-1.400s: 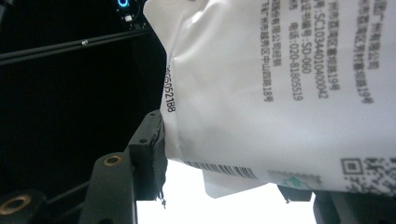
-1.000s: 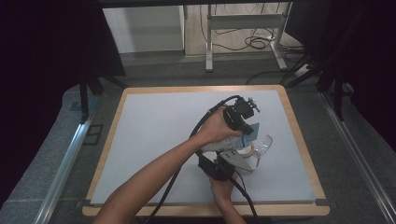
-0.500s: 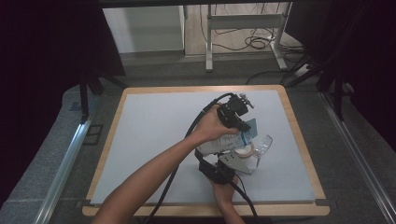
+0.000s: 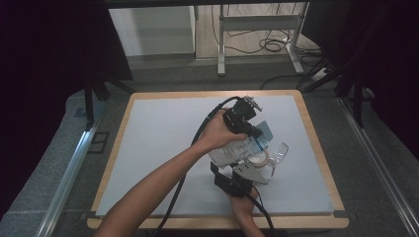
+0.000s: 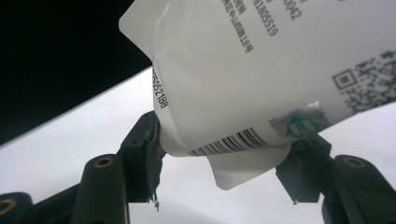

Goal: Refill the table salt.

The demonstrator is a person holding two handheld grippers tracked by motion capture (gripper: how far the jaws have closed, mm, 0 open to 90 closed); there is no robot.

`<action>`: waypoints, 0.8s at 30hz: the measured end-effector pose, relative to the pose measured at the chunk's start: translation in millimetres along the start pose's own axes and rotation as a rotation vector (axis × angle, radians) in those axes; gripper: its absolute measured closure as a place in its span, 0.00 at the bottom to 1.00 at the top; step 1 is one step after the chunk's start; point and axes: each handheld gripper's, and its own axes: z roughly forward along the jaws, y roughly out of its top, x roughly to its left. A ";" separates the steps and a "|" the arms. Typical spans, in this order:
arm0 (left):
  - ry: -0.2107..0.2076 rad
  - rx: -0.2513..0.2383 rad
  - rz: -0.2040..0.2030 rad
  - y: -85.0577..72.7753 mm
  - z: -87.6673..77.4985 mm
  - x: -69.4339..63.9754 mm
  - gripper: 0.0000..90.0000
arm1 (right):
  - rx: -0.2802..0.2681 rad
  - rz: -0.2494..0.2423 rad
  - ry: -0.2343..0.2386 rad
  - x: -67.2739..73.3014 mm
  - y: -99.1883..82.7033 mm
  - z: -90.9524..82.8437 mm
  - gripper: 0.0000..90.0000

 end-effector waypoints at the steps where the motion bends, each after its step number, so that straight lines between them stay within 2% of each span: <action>1: -0.002 -0.007 -0.001 -0.7 -1.6 0.4 1.00 | 0.011 -0.008 -0.003 -1.4 0.2 -1.2 0.44; 6: -0.002 -0.036 -0.008 -3.9 -7.7 0.5 1.00 | 0.056 -0.033 -0.013 -8.1 -0.2 -6.1 0.42; 10: 0.001 -0.060 -0.016 -6.7 -12.2 0.9 1.00 | 0.074 -0.025 -0.004 -13.6 -1.0 -7.4 0.40; 16: 0.004 -0.071 -0.030 -14.3 -13.5 5.6 1.00 | 0.086 -0.022 0.001 -18.2 -4.6 -10.0 0.40; 24: -0.012 -0.120 -0.055 -25.6 -18.5 11.1 1.00 | 0.096 -0.016 0.014 -22.1 -8.9 -15.8 0.40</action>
